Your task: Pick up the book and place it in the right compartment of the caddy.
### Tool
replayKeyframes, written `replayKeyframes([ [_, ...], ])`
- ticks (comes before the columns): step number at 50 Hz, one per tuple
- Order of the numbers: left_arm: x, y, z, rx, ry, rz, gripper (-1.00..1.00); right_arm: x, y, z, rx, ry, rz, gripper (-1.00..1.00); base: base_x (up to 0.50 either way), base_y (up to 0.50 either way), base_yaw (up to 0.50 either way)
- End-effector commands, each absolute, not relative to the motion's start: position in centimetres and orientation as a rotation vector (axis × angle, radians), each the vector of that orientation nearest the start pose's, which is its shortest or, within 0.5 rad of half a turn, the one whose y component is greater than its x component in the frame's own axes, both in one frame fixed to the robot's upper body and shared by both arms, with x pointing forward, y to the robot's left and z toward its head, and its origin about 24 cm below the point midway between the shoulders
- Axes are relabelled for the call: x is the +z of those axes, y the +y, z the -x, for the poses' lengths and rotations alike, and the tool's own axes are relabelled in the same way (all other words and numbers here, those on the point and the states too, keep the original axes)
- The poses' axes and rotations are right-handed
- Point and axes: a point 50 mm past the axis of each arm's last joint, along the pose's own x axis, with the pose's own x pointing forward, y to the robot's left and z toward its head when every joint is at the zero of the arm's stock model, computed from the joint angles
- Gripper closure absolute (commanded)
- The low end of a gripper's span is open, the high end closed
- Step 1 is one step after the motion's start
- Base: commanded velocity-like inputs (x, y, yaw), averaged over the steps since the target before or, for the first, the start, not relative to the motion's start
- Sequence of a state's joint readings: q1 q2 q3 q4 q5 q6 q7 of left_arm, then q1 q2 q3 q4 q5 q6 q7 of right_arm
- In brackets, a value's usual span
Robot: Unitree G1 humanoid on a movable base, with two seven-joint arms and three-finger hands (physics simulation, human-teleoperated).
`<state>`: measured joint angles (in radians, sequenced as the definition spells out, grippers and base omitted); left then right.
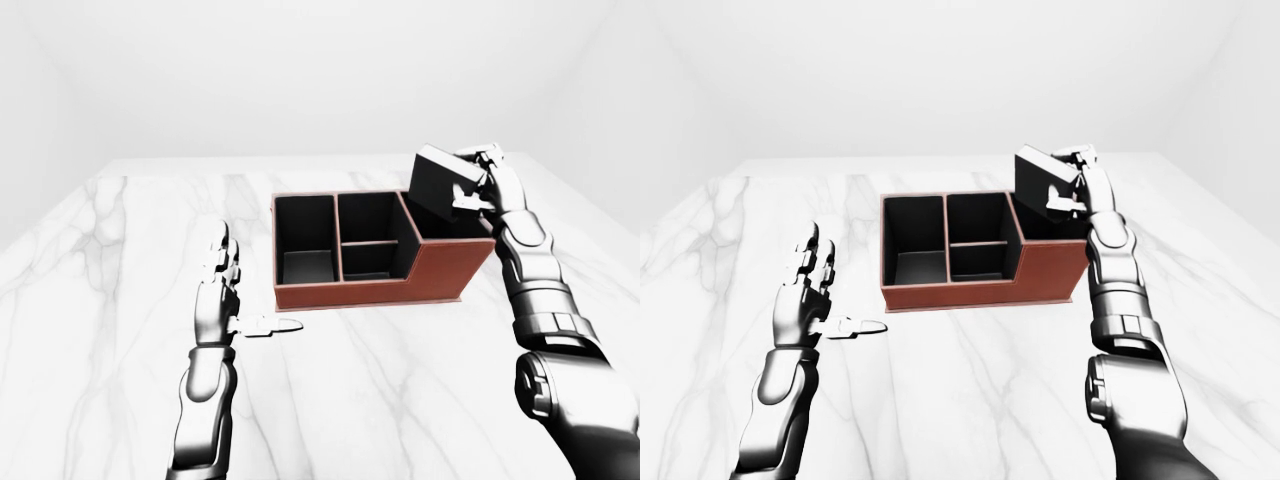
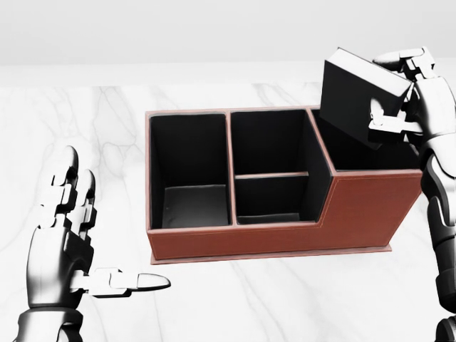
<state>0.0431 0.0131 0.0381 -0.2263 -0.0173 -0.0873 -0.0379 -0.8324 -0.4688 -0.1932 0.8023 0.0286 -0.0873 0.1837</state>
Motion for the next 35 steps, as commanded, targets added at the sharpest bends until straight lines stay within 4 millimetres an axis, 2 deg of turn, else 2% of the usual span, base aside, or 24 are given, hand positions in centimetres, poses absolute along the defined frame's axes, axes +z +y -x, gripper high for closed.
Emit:
replayKeyframes([
  [1,9.2,16.1,-24.1,-0.005,-0.272,0.009,-1.0,18.3,-28.2,-37.4,-0.121,-0.212,0.201,1.0,0.0,0.0,0.0],
  [29,9.2,16.0,-24.0,-0.007,-0.271,0.008,-1.0,16.4,-29.1,-37.1,-0.141,-0.136,0.196,1.0,0.0,0.0,0.0],
  [35,9.1,16.0,-24.1,-0.008,-0.269,0.008,-1.0,16.6,-29.0,-37.1,-0.141,-0.142,0.201,1.0,0.0,0.0,0.0],
])
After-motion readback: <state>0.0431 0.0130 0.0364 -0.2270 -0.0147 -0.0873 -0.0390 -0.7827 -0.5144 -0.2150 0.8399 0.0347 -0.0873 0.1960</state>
